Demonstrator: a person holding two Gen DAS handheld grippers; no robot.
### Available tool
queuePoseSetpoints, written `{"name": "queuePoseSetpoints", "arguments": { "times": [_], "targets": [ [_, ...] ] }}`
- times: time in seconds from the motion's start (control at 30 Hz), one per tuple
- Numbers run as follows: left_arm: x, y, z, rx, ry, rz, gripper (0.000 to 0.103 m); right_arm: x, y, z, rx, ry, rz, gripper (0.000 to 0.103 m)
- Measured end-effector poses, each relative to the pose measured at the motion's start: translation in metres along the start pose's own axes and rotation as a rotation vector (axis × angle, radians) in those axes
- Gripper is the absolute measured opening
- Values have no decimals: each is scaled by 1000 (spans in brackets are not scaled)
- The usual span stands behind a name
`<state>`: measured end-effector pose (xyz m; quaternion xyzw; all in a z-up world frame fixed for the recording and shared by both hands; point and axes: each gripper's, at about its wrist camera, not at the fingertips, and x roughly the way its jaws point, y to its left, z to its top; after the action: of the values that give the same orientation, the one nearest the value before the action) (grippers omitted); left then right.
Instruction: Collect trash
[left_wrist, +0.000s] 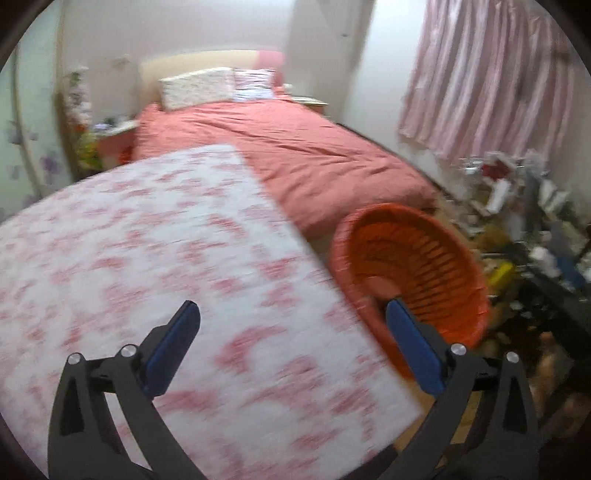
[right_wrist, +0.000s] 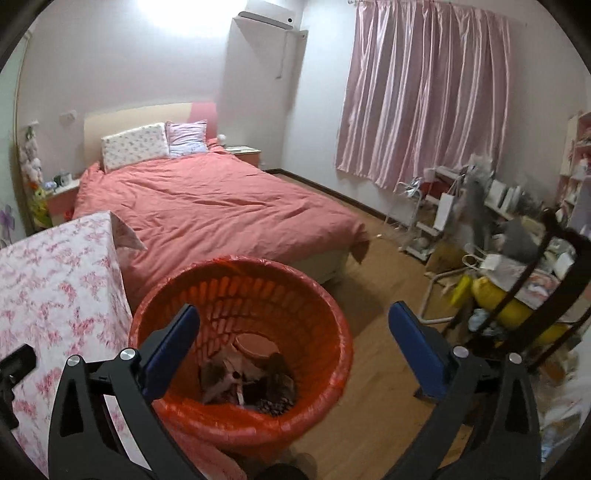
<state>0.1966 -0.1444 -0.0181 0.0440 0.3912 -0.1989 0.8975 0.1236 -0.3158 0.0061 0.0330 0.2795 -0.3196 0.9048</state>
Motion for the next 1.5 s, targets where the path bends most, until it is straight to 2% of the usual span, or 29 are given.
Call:
{"name": "queuePoseSetpoints", "arguments": {
  "times": [0.07, 0.17, 0.27, 0.37, 0.43, 0.53, 0.63, 0.7, 0.8, 1.17, 1.5],
  "targets": [
    [-13, 11, -9, 1, -5, 56, 99, -9, -3, -3, -7, 1, 28, 101],
    [-37, 30, -26, -27, -33, 73, 99, -34, -5, -10, -3, -39, 57, 101],
    [-63, 50, -42, -69, -86, 98, 99, -57, -5, -17, -5, -89, 43, 101],
    [-89, 63, -61, -94, -155, 156, 99, -85, -5, -28, 20, -166, 18, 101],
    [-108, 68, -77, -103, -206, 210, 99, -96, -2, -35, 36, -189, 17, 101],
    [-128, 70, -95, -117, -247, 244, 99, -115, 3, -46, 36, -208, 23, 101],
    [-145, 66, -109, -119, -287, 266, 99, -128, 5, -58, 46, -190, 66, 101],
    [-156, 62, -119, -112, -315, 279, 99, -134, 1, -64, 77, -162, 136, 101],
    [-166, 58, -130, -113, -330, 269, 99, -139, -2, -72, 87, -132, 178, 101],
    [-172, 55, -150, -138, -317, 243, 99, -142, 10, -88, 34, -52, 150, 101],
    [-177, 54, -154, -149, -324, 267, 99, -146, 17, -99, 23, -39, 103, 101]
  ]
}}
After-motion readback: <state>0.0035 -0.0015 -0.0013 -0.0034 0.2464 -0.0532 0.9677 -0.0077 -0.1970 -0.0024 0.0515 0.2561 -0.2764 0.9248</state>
